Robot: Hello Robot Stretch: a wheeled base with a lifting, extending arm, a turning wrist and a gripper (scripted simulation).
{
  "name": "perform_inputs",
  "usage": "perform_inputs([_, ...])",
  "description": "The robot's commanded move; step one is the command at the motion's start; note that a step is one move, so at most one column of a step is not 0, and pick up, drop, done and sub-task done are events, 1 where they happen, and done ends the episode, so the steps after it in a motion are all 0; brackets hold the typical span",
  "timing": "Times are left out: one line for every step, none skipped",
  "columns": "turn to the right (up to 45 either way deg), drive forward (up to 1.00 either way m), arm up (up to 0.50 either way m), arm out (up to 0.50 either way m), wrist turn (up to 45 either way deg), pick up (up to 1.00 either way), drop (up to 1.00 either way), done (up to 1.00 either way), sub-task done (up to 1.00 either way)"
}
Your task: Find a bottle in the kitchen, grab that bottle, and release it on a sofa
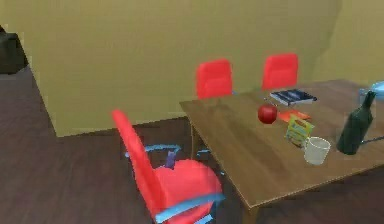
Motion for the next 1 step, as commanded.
perform_inputs([45.0, 0.0, 0.0, 0.0, 0.0, 0.0, 0.0, 0.0, 0.0])
